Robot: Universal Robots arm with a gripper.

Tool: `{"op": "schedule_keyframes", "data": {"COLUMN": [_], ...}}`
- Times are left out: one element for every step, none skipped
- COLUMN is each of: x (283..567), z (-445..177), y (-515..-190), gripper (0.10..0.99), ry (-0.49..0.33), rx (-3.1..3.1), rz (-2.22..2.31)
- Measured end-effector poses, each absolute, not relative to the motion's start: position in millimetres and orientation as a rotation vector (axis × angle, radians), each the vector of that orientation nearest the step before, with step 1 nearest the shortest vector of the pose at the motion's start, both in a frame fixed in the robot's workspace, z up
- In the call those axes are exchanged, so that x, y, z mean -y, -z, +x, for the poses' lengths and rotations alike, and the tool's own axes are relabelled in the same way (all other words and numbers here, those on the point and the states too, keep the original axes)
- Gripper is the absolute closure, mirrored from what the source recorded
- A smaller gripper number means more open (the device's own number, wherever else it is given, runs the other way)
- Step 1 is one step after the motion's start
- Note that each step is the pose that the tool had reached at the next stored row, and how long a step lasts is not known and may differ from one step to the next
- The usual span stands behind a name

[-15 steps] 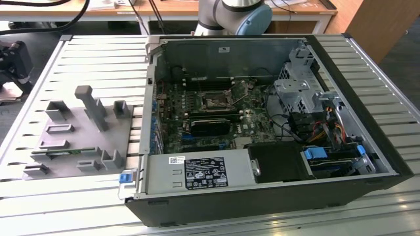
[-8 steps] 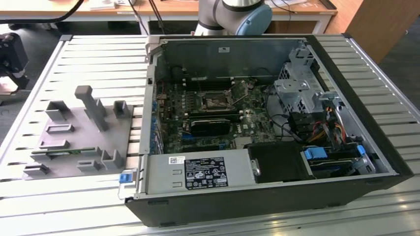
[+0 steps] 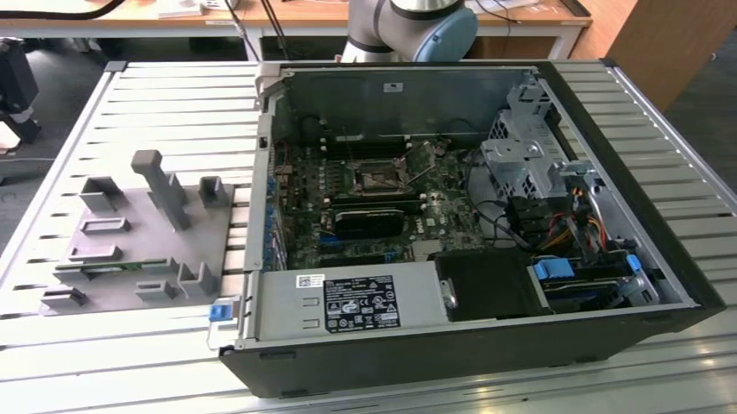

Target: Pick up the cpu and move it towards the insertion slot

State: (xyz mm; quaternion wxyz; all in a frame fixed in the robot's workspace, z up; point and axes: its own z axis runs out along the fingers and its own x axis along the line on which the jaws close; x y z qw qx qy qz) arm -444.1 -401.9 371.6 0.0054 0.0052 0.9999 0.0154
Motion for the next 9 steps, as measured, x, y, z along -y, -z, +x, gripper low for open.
{"op": "schedule_keyframes", "data": {"x": [401.9,401.9,402.0,402.1,402.2,402.2,402.2,402.2,402.3], "z": [-444.1,-444.1,-444.0,-443.9,-443.8,-443.7,-443.3,-442.7,-441.6], "y": [-373.0,-373.5,-373.4,-373.4,-373.5,-373.5,-373.6,-373.7,-373.7], "gripper": [0.545,0.545,0.545,0.545,0.545,0.545,0.545,0.545,0.545], "ry": [-0.048,-0.048,-0.048,-0.048,-0.048,-0.048,-0.048,-0.048,-0.048], "rx": [-3.130,-3.130,-3.130,-3.130,-3.130,-3.130,-3.130,-3.130,-3.130], "rz": [0.016,0.016,0.016,0.016,0.016,0.016,0.016,0.016,0.016]}}
